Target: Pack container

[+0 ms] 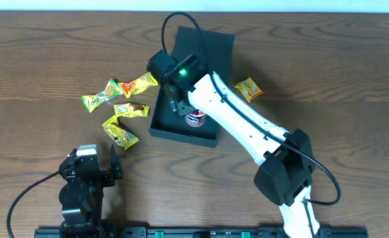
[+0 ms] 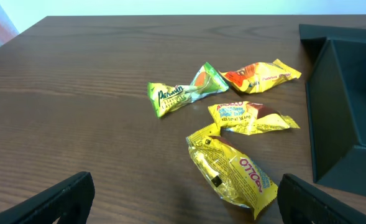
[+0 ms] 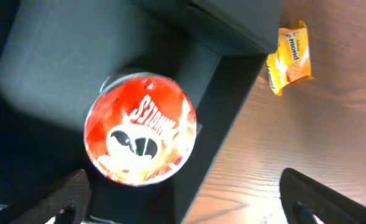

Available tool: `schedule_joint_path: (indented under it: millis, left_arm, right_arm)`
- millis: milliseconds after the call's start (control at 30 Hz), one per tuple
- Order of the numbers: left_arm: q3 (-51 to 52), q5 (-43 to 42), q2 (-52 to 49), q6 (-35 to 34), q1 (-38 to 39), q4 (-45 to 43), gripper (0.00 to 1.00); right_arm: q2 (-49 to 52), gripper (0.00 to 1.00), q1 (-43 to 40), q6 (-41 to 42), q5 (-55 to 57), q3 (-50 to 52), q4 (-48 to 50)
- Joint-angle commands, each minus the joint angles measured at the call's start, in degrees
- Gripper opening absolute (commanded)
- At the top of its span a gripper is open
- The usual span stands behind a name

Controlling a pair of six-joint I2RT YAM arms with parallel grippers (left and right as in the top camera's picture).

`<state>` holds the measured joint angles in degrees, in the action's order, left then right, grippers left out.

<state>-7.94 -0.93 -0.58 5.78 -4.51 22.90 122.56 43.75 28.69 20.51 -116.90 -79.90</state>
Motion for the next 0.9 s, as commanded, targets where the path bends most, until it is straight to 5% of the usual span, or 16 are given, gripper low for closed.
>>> schedule_joint_path:
  millis: [0,200,467,867]
  left_arm:
    - [1.1,0.0,0.3,-0.9,-0.4,0.2,0.95]
    - [1.1,0.0,0.3,-0.9,-0.4,0.2,0.95]
    - [1.1,0.0,0.3,-0.9,-0.4,0.2,0.95]
    - [1.1,0.0,0.3,-0.9,-0.4,0.2,0.95]
  right_arm:
    - [0.1,0.89,-2.8,1.3,-2.9,0.4,0.3]
    - [0.0,0.72,-9.4,0.3,-9.0,0.5,-0.7]
    - [0.0,0.02,-13.1,-0.3,-10.8,2.5,0.0]
    - [0.1,0.02,-12.6,-0.2,-16.6,9.6,7.0]
